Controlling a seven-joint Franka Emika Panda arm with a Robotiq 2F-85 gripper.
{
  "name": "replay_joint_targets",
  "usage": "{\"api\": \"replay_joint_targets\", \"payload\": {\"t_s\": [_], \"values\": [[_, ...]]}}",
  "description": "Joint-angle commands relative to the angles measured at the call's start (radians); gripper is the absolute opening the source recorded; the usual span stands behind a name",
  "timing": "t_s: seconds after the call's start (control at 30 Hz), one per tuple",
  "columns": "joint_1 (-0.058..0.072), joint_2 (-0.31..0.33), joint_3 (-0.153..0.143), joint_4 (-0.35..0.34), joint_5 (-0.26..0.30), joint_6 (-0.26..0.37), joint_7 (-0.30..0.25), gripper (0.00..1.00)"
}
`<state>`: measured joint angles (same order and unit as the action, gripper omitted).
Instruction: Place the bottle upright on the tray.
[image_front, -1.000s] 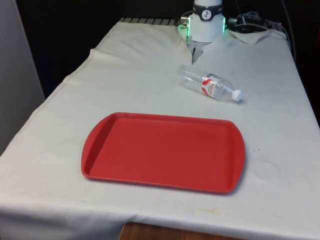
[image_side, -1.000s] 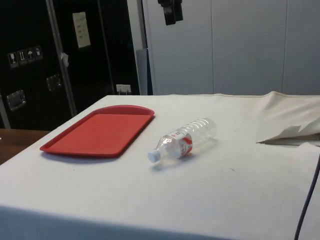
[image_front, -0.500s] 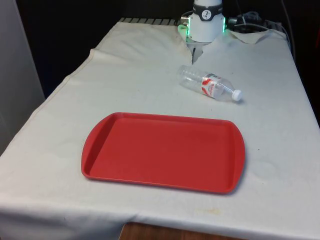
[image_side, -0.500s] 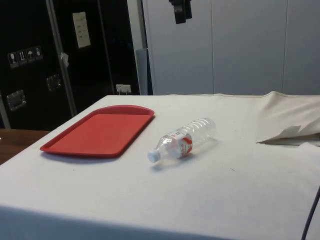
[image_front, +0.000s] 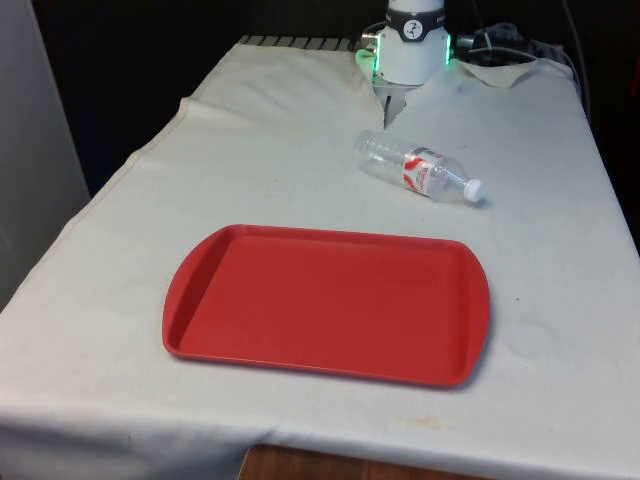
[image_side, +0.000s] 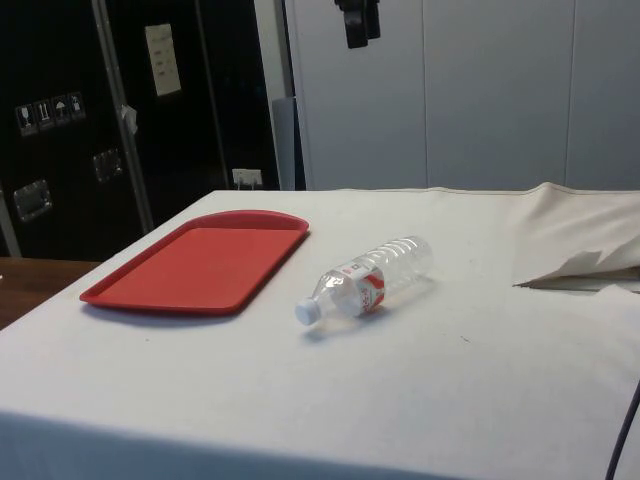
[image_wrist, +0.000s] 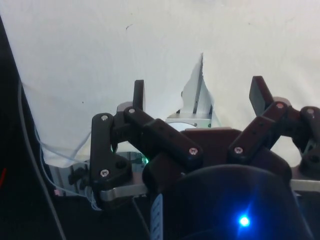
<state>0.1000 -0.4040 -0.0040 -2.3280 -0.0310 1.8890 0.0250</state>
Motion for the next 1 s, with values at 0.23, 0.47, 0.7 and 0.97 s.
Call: {"api": "replay_joint_targets", "payload": {"t_s": [0.23,0.47,0.7,0.97], "values": [[0.000,-0.002,0.011,-0.007,0.000,0.033,0.014,1.00],[0.001,-0.007,0.021,-0.020,0.002,0.049,0.022,1.00],[0.003,-0.002,0.046,-0.027,0.003,0.058,0.026,1.00],[0.003,0.006,0.080,-0.031,0.000,0.069,0.025,1.00]]}}
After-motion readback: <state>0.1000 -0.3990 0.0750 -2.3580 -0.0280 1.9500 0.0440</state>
